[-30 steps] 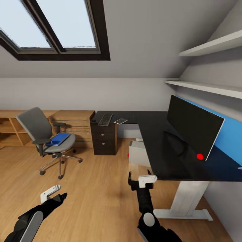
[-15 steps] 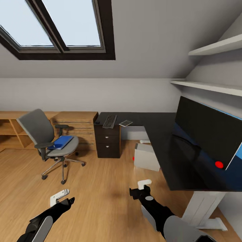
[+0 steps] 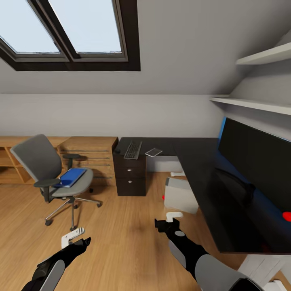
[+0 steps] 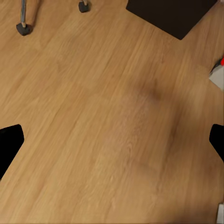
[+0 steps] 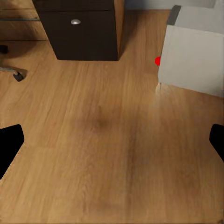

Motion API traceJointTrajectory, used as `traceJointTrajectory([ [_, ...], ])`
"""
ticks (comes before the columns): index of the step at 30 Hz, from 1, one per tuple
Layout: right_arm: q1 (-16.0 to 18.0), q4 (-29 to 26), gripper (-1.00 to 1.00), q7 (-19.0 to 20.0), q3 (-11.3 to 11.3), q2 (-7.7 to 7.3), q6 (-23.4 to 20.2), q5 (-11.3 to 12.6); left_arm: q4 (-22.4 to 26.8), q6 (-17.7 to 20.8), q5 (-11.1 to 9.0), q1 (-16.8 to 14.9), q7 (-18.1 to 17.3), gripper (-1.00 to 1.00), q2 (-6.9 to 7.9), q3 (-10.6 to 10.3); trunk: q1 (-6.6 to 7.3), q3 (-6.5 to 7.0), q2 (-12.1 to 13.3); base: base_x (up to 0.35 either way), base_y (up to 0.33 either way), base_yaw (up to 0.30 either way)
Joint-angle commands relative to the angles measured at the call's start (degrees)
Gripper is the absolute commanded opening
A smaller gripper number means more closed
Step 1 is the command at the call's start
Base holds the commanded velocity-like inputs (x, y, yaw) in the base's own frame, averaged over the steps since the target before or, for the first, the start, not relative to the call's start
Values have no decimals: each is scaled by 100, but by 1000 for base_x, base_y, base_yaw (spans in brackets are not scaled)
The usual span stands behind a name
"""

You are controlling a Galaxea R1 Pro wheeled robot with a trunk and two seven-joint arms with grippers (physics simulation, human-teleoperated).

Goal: In the bedroom, organize the workspace by keeping the computer under the desk, ensuring the monitor is on the desk, placing the keyboard on the desk next to the monitor, placing the mouse on the desk next to the keyboard, moving the folder from the swivel chair onto the desk next to the mouse, stacking the notebook on top of the folder with the pen on top of the notebook, and positioning the swivel chair next to the desk.

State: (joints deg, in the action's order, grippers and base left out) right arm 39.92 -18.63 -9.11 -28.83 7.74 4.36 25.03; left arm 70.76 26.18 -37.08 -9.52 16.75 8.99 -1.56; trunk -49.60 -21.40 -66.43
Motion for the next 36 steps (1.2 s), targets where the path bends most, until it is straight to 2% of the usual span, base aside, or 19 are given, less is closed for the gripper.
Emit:
traceJointTrajectory([
  [1, 7, -15, 100, -34, -51, -1, 33, 60, 8, 8, -60, -2, 56, 100, 7, -17, -4, -7, -4, 329, 71, 0],
  [26, 7, -132, 100, -39, -44, 16, 97, 73, 8, 2, -64, -4, 56, 100, 7, -19, -4, -7, -4, 329, 71, 0],
  [36, 6, -103, 100, -38, -44, 16, 395, 81, 8, 2, -70, -5, 56, 100, 7, -19, -4, 14, -4, 326, 138, -187],
])
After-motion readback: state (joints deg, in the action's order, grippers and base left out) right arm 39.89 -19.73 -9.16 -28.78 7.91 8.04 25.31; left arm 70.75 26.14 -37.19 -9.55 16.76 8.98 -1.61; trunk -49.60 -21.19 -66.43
